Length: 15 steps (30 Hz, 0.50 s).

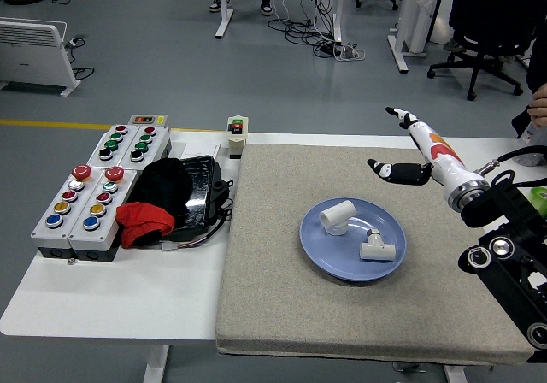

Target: Pick pipe place plate twice

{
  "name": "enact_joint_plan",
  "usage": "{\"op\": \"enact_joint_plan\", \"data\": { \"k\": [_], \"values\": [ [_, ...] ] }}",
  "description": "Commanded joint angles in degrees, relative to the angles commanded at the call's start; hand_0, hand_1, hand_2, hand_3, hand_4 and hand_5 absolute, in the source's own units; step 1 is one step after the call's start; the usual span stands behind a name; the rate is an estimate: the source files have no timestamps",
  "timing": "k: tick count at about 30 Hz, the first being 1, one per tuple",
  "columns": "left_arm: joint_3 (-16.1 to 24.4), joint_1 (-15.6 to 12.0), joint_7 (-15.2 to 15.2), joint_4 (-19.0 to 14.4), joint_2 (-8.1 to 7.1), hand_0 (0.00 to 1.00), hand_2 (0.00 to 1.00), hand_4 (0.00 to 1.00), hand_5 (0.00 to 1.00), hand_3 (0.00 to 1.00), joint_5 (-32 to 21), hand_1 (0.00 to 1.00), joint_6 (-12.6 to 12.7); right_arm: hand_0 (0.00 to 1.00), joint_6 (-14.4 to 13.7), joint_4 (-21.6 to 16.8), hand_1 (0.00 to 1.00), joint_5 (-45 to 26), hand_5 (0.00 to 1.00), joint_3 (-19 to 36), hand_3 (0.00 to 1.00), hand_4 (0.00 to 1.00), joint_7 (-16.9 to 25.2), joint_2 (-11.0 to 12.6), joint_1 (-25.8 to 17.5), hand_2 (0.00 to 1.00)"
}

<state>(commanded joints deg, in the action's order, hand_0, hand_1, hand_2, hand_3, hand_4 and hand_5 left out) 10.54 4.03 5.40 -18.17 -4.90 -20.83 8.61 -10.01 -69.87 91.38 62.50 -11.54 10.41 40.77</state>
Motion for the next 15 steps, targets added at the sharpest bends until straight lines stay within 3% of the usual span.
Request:
{"op": "enact_joint_plan", "data": {
  "k": [3,4,5,9,10,15],
  "values": [
    [-0.06,0.03,-0.04,0.06,-0.03,0.706,0.727,0.387,0.998,0.687,-0.03,0.696,0.0,0.951,-2.34,-2.2,0.882,-7.08,0.391,3.46,0.923,0.74,3.58,0.56,-2.66,0.996],
    [-0.21,0.06,-0.09,0.09,-0.04,0.706,0.727,0.387,0.998,0.687,-0.05,0.696,0.01,0.904,-2.6,-3.53,0.853,-9.68,0.427,5.31,0.887,0.675,5.36,0.86,-4.16,0.954],
    [-0.28,0.07,-0.11,0.1,-0.04,0.706,0.727,0.387,0.998,0.687,-0.06,0.696,0.02,0.904,-2.68,-4.27,0.853,-11.92,0.427,6.42,0.887,0.675,6.39,0.98,-5.03,0.954],
    [-0.21,0.27,-0.11,0.12,-0.06,0.706,0.727,0.387,0.998,0.687,-0.04,0.696,-0.03,0.904,-0.95,-7.41,0.853,-21.6,0.427,13.2,0.887,0.675,9.22,1.43,-9.42,0.954],
    [-0.26,0.3,-0.09,0.12,-0.06,0.705,0.727,0.388,0.998,0.687,-0.08,0.695,-0.04,0.857,-0.48,-7.9,0.808,-24.21,0.587,14.77,0.838,0.614,9.76,1.5,-10.41,0.898],
    [-0.45,0.44,-0.08,0.13,-0.09,0.705,0.727,0.388,0.998,0.687,0.03,0.695,-0.1,0.857,0.29,-9.2,0.808,-36.87,0.587,22.35,0.838,0.614,11.62,0.75,-15.27,0.898]
  ]
}}
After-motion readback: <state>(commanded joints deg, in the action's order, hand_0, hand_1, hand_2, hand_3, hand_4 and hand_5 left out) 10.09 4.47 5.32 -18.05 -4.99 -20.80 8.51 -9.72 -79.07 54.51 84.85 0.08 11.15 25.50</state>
